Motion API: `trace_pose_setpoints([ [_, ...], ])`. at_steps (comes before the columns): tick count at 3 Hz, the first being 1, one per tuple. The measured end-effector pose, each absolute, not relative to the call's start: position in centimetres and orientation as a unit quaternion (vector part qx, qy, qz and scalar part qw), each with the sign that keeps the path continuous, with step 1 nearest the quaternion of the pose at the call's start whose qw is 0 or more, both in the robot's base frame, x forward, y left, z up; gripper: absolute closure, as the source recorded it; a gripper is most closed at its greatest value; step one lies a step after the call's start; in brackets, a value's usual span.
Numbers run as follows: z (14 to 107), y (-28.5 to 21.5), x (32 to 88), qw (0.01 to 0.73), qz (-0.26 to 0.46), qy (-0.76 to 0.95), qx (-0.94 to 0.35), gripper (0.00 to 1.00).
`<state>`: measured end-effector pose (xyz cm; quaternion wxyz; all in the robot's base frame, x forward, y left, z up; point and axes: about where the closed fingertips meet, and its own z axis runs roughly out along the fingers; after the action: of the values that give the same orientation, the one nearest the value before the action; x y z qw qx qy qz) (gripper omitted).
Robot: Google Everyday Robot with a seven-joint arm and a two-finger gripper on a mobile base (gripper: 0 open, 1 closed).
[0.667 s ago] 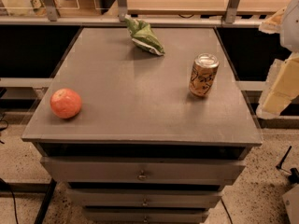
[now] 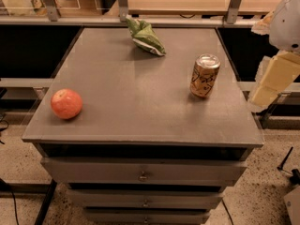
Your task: Move orange can near apple
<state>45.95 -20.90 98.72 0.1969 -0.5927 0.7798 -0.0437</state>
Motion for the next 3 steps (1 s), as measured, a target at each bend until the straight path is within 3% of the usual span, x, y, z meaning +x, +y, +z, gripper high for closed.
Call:
trace_pose_setpoints([
  [3,93.4,-21.4,55.1,0.214,0.026,0.802,-0.557,0.00],
])
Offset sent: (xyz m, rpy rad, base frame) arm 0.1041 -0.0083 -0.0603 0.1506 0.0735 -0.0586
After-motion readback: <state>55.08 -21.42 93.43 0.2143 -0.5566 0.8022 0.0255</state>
